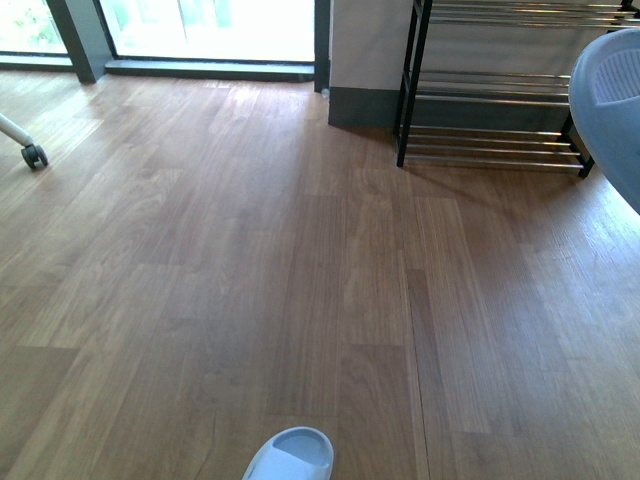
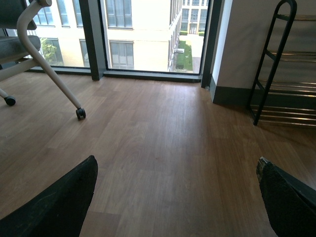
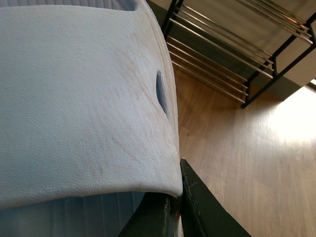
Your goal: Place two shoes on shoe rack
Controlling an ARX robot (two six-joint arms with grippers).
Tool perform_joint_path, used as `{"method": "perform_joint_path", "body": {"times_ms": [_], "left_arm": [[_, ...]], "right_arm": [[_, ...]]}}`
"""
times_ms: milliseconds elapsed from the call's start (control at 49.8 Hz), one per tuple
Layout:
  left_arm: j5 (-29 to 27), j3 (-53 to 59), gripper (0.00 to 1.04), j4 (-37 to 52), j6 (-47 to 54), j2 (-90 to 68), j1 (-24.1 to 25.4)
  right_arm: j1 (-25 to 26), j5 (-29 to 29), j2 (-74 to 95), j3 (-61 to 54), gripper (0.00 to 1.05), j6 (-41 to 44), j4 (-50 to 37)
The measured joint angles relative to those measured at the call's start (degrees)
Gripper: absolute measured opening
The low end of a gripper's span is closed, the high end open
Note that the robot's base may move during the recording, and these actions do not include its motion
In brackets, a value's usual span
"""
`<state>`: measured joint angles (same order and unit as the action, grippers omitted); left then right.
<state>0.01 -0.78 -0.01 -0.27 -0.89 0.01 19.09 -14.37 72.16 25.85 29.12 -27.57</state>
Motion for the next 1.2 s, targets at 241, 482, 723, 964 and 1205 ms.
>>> {"method": "perform_joint_path", "body": {"times_ms": [241, 482, 723, 964, 1205], "left_arm": [[-0.15, 0.0, 0.95, 0.0, 0.0, 0.0, 0.0], [0.07, 0.0, 0.95, -0.02, 0.0, 0.0, 0.0], [-16.98, -7.02, 0.95, -18.86, -21.75, -10.43, -5.14], [-0.72, -8.63, 0.95, -8.22, -41.88, -35.19, 10.91], [0.17, -24.7, 0.95, 1.6, -24.52, -74.69, 7.5]], "right_arm": [[-0.31, -0.13, -0.11, 0.0, 0.02, 0.0, 0.0], [0.04, 0.28, -0.11, -0.02, 0.02, 0.0, 0.0], [0.04, 0.0, -0.2, -0.02, 0.02, 0.0, 0.0], [-0.07, 0.0, -0.15, -0.02, 0.02, 0.0, 0.0], [-0.07, -0.02, -0.15, -0.02, 0.02, 0.0, 0.0]]}}
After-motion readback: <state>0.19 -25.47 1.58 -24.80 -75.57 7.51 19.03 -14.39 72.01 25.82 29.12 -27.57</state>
